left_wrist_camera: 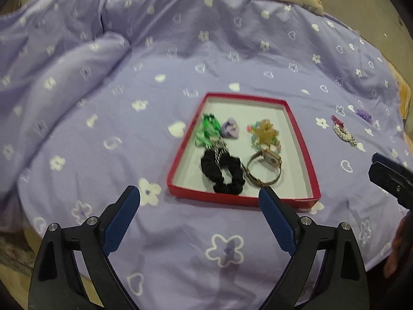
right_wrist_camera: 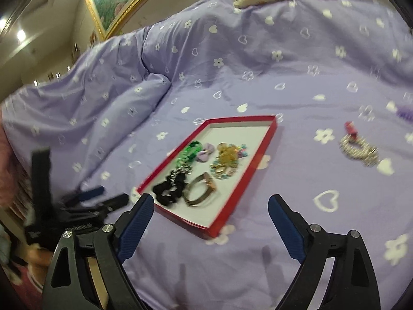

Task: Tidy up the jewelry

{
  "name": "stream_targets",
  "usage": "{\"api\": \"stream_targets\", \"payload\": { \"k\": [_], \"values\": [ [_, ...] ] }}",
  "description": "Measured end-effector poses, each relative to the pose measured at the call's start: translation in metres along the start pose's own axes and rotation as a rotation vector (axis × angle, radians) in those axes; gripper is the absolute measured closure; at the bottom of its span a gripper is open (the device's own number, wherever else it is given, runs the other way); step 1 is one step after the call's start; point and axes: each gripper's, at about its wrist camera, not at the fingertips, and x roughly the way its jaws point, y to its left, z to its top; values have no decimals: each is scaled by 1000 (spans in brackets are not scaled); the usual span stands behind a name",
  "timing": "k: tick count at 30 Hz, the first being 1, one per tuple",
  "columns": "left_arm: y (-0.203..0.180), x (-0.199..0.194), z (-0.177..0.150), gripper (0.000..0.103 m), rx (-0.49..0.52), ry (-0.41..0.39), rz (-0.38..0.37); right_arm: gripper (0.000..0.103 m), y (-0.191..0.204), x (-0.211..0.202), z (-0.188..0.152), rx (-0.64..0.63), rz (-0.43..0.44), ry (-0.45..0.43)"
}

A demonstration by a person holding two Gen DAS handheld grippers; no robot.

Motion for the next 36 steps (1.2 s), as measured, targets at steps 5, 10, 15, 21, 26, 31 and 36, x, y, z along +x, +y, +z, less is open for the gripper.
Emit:
{"api": "stream_targets", "payload": {
  "k": [5, 10, 15, 21, 26, 31, 36],
  "values": [
    [-9, -24, 6, 0, 46, -95, 20, 3, 15, -21, 7, -81, -62, -43],
    [-18, -18, -3, 0, 62, -79, 5, 1, 18, -21, 0, -77, -71, -53],
    [-17, 3, -19, 0, 38, -26, 9, 1, 14, -4, -18, -57, -78, -15],
    [-11, 15, -31, 0, 1, -13, 18, 1, 9, 10, -33, -34, -87, -11],
    [-9, 18, -35, 0, -12, -13, 21, 1, 8, 17, -41, -29, -86, -15],
    [-9, 20, -36, 0, -10, -8, 18, 1, 8, 22, -44, -40, -84, -15],
    [-9, 21, -36, 0, -12, -12, 14, 1, 8, 25, -47, -39, -81, -6]
  ]
}}
